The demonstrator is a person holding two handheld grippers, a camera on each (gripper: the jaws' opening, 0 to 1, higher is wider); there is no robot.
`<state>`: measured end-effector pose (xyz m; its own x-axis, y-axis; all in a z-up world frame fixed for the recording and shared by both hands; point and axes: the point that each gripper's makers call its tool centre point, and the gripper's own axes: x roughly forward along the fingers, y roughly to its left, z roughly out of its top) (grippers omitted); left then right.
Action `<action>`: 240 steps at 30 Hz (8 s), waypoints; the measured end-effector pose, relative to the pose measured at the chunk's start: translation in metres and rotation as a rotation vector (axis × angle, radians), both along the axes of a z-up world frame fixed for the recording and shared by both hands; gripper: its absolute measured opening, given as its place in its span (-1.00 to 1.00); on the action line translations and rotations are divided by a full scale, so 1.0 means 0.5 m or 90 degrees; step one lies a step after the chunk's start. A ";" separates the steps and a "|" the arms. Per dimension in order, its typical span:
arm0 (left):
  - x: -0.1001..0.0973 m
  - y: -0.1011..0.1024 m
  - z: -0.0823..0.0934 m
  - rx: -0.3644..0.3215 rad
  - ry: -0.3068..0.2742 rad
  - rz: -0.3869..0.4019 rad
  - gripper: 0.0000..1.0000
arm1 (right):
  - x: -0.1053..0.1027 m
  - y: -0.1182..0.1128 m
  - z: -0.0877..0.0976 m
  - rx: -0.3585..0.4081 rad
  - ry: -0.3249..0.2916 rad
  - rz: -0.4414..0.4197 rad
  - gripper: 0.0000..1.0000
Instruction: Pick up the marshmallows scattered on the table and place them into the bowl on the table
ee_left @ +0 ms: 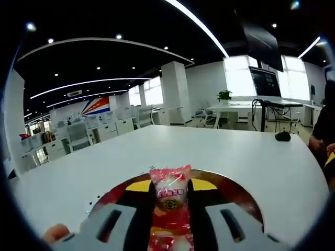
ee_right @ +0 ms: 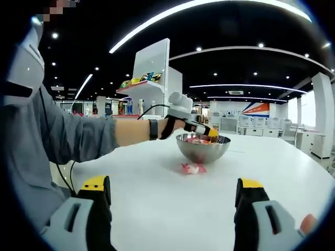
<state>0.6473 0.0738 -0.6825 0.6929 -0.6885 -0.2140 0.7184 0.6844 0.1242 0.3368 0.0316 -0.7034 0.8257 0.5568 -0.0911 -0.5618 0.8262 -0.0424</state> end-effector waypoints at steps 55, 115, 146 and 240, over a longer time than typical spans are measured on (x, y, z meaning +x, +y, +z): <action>-0.546 0.234 0.376 -0.108 -0.200 -0.105 0.85 | 0.015 0.022 0.002 0.002 -0.007 0.024 0.87; -0.599 0.330 -0.032 -0.156 -0.124 0.093 0.56 | 0.154 0.072 0.017 0.048 -0.005 0.074 0.92; -0.598 0.318 -0.041 -0.140 -0.113 0.085 0.40 | 0.408 0.153 -0.140 0.000 0.097 0.058 0.41; -0.574 0.351 -0.058 -0.053 -0.108 0.124 0.24 | 0.072 -0.026 -0.054 0.017 0.074 -0.036 -0.53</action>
<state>0.3601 0.2494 -0.7114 0.8351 -0.5493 -0.0309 0.5460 0.8206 0.1688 0.3727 0.0187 -0.7301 0.8403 0.5136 -0.1735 -0.5146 0.8564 0.0430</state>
